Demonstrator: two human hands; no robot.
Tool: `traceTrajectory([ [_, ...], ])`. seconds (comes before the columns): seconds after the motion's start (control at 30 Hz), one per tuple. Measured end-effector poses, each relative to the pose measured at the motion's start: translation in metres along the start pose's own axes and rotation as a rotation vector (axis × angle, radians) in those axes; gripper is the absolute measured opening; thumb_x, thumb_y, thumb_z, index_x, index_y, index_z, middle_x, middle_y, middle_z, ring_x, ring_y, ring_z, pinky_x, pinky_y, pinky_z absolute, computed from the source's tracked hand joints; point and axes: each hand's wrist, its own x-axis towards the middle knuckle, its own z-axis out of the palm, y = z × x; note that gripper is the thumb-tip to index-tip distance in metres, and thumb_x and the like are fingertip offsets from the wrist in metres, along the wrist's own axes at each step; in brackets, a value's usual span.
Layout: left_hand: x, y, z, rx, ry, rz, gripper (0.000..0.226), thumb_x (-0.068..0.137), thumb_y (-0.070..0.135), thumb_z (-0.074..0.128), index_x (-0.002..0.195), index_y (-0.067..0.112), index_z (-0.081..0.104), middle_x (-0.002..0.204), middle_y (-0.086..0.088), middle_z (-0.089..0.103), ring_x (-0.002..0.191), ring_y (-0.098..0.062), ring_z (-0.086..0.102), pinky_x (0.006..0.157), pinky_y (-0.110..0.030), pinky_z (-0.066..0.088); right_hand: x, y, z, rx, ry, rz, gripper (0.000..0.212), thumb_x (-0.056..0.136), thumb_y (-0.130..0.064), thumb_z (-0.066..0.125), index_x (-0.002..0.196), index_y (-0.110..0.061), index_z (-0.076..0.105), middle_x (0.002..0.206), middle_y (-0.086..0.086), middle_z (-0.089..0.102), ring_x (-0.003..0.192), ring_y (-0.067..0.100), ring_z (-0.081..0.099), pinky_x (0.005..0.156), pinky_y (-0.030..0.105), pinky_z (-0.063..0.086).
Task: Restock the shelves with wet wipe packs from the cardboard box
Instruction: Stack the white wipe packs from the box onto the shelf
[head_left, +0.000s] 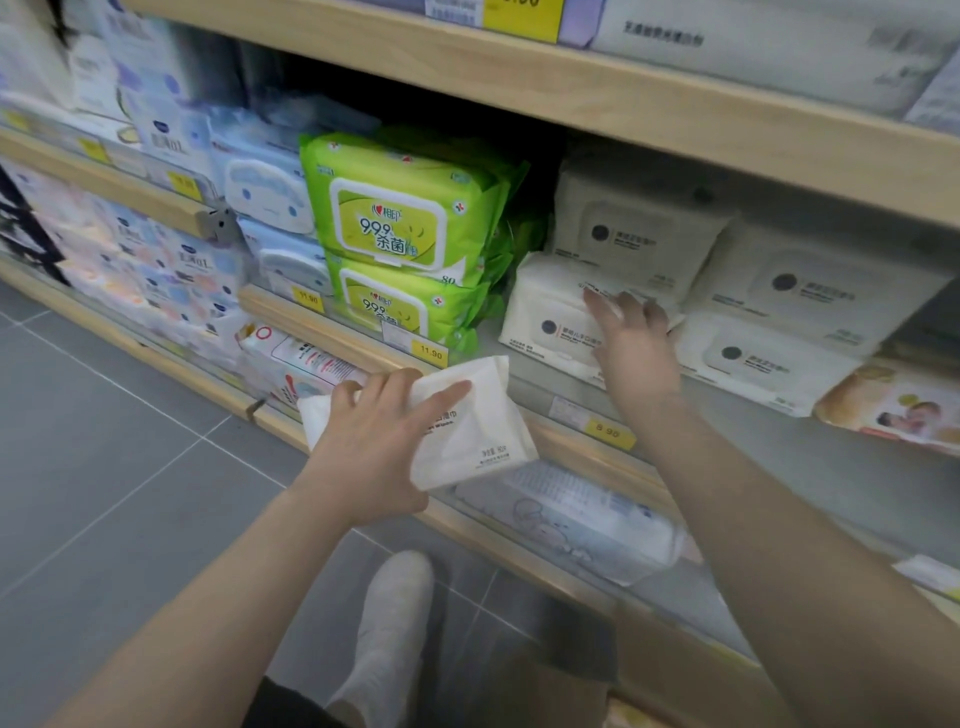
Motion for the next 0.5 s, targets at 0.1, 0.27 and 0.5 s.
traceTrajectory([
  [0.1,0.002,0.002,0.001,0.004,0.005,0.009,0.114,0.033,0.041,0.076,0.138,0.036,0.031,0.119,-0.01,0.048,0.103,-0.031,0.049,0.081,-0.047,0.037,0.01,0.001,0.01,-0.023,0.033,0.015,0.078,0.085,0.006,0.057,0.147,-0.028,0.023,0.147,0.014,0.031,0.134,0.042,0.025,0.091,0.049,0.047],
  [0.27,0.001,0.003,0.001,0.012,-0.003,0.023,0.113,0.034,0.04,0.075,0.139,0.036,0.032,0.118,-0.009,0.048,0.103,-0.031,0.049,0.082,-0.048,0.038,0.007,0.001,0.007,-0.061,-0.015,0.023,0.076,0.088,-0.005,0.056,0.147,-0.033,0.017,0.151,0.011,0.025,0.138,0.04,0.02,0.101,0.061,0.036],
  [0.5,0.002,0.028,-0.009,-0.029,0.021,0.11,0.112,0.035,0.039,0.075,0.137,0.035,0.031,0.115,-0.01,0.049,0.103,-0.032,0.048,0.081,-0.046,0.038,-0.068,-0.005,-0.039,0.452,-0.037,-0.053,0.065,0.09,-0.044,0.057,0.146,-0.026,0.03,0.149,0.004,0.037,0.135,0.022,0.033,0.11,0.036,0.026],
])
